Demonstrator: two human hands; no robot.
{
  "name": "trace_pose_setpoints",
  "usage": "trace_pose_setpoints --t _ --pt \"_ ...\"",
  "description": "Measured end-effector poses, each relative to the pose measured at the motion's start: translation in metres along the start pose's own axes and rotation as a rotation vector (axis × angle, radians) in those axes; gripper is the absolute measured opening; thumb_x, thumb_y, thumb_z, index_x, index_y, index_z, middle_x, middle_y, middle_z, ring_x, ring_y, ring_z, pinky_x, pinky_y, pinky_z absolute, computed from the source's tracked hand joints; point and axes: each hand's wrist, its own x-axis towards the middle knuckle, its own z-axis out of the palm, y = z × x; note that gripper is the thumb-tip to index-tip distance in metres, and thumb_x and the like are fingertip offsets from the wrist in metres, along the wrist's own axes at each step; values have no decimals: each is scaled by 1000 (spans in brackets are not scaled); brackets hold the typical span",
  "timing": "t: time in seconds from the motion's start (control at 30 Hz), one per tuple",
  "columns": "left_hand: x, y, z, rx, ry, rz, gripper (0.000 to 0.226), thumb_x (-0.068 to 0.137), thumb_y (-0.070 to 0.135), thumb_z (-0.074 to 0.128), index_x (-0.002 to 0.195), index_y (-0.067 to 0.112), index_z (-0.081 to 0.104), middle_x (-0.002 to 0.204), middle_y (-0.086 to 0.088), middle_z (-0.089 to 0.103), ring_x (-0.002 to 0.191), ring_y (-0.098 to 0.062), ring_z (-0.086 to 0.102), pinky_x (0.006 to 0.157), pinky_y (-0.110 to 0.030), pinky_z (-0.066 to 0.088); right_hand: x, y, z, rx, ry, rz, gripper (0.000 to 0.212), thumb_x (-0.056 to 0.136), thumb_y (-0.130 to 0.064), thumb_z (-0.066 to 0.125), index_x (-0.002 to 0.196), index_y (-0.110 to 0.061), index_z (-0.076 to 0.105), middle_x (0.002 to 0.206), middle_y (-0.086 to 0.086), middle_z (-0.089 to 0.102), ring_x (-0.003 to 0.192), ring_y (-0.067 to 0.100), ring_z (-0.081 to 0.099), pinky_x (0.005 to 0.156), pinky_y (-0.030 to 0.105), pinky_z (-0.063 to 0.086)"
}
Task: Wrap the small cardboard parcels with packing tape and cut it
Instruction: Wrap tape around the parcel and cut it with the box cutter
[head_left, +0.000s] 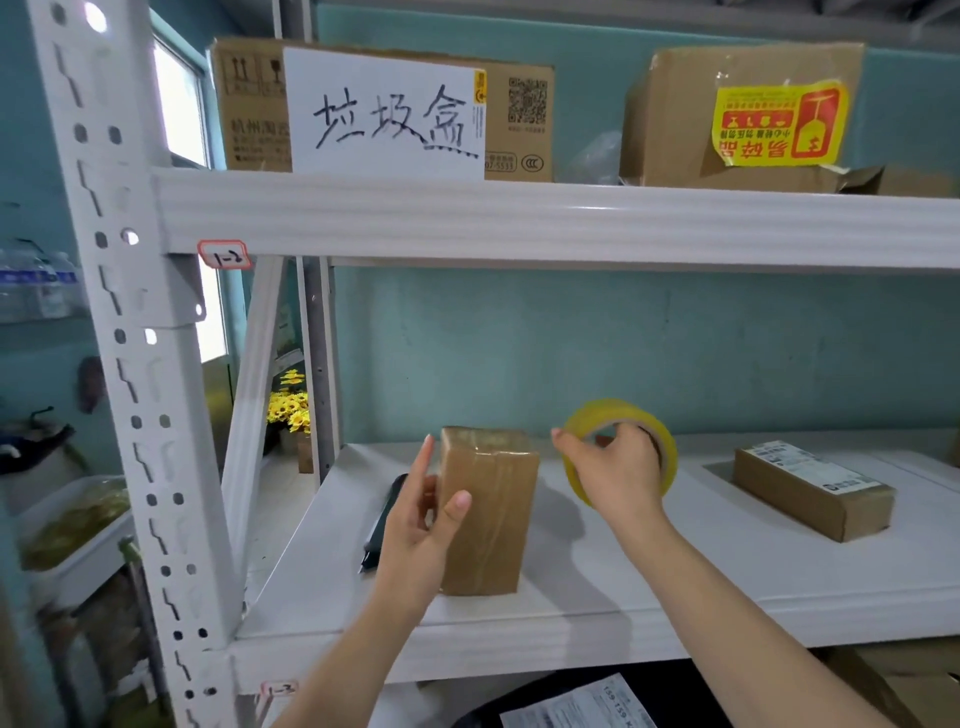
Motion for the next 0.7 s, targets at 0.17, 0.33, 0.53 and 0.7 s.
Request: trace_pose_setpoints --t 0.17,0.33,0.53,0.7 --pt "-1 8 -10 173 -77 -31 92 55 81 61 133 64 13 111 0 62 100 -5 61 90 -24 49 -17 0 20 81 -62 58 23 69 -17 73 70 0 59 67 21 64 63 33 60 57 32 41" --pt "21 53 -17 982 -259 317 104 84 46 60 137 43 -29 158 -2 -13 145 -18 -15 119 -43 0 -18 -2 30 3 -23 -63 29 63 -23 73 63 -1 53 63 15 60 61 29 56 59 38 46" --pt "43 75 10 1350 -484 526 72 85 41 59 147 23 27 152 5 33 138 -15 32 109 -26 24 -17 -6 31 -81 -3 -87 33 62 -30 74 70 -6 52 79 15 61 77 32 56 70 40 47" --pt "43 78 6 1374 -410 443 80 81 55 58 147 30 20 156 7 23 136 -17 35 100 -30 37 -10 1 25 15 -22 -66 52 50 -52 55 69 -4 56 76 13 62 73 29 58 66 36 48"
